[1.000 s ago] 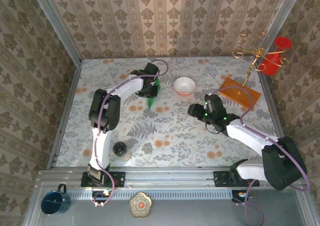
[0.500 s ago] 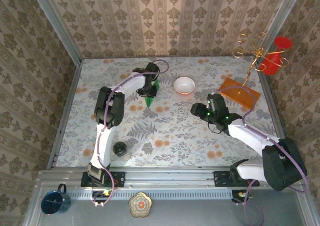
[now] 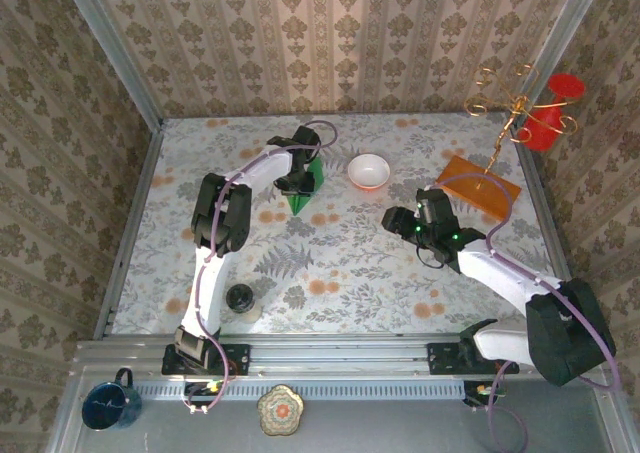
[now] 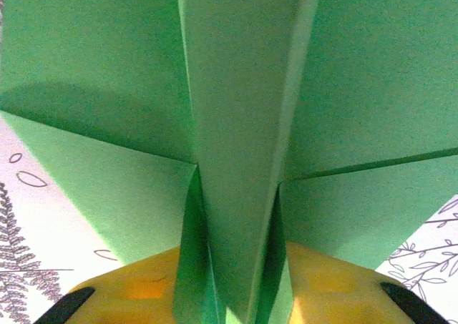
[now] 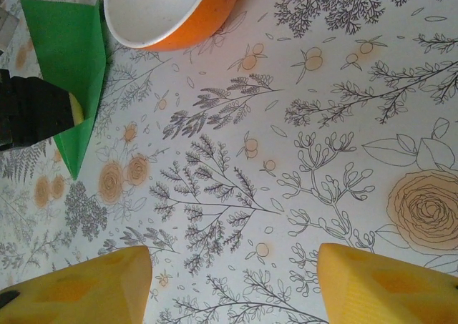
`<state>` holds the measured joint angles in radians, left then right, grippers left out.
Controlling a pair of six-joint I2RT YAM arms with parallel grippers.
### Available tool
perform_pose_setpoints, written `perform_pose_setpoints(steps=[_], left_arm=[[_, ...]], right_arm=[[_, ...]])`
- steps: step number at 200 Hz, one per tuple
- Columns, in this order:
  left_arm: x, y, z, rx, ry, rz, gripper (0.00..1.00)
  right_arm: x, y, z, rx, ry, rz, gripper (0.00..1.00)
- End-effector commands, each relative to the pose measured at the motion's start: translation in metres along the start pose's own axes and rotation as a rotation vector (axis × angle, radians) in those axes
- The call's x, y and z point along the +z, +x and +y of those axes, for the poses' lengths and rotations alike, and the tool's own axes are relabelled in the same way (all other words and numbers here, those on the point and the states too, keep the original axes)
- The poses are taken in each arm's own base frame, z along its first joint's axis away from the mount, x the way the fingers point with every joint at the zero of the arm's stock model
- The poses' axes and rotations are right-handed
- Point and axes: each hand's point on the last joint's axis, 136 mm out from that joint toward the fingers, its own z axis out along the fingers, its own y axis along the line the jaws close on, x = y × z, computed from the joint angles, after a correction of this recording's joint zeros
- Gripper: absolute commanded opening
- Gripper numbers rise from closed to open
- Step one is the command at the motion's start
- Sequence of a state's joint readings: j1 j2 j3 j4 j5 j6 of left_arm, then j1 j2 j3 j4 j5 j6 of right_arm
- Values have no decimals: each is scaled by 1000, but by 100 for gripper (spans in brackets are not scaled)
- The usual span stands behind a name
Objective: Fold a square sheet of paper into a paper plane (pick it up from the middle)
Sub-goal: Move the paper plane to the top-center of the table, then reset both arms
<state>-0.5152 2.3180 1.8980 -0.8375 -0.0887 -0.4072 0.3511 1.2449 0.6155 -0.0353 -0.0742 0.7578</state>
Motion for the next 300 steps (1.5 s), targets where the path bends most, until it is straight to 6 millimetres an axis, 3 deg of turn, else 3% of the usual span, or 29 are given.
perform_pose_setpoints(steps=[1, 51, 86, 111, 137, 172, 210, 225, 228, 236, 252, 273, 300], left_arm=[[23, 15, 12, -62, -60, 66, 34], [32, 18, 16, -105, -90, 73, 38], [19, 11, 12, -97, -66, 49, 38], [-10, -2, 3, -97, -13, -1, 39], [-56, -16, -3, -104, 41, -83, 41], [-120, -21, 10, -118, 39, -204, 46], [-184, -12, 54, -164, -6, -392, 54], [-201, -1, 79, -209, -32, -468, 64], [-203, 0, 95, -243, -51, -483, 67], [-210, 6, 113, -281, -74, -527, 73], [-213, 27, 147, -334, -148, -594, 86], [-215, 52, 186, -378, -235, -660, 99], [-204, 82, 232, -443, -325, -684, 100]], right_arm=[[-3, 4, -7, -10, 22, 7, 65], [-3, 4, -7, -10, 18, 5, 65], [-3, 4, -7, -16, 16, 3, 66], [-6, 1, -4, -31, 12, -6, 67], [-14, -9, 0, -55, 17, -25, 68], [-33, -25, -1, -94, 63, -66, 70], [-64, -51, -8, -181, 155, -151, 75], [-79, -64, -13, -218, 200, -203, 82], [-82, -66, -14, -222, 212, -214, 85], [-90, -72, -18, -229, 238, -243, 92], [-105, -82, -22, -236, 276, -301, 100], [-122, -94, -34, -243, 350, -379, 100], [-136, -108, -62, -251, 501, -489, 100]])
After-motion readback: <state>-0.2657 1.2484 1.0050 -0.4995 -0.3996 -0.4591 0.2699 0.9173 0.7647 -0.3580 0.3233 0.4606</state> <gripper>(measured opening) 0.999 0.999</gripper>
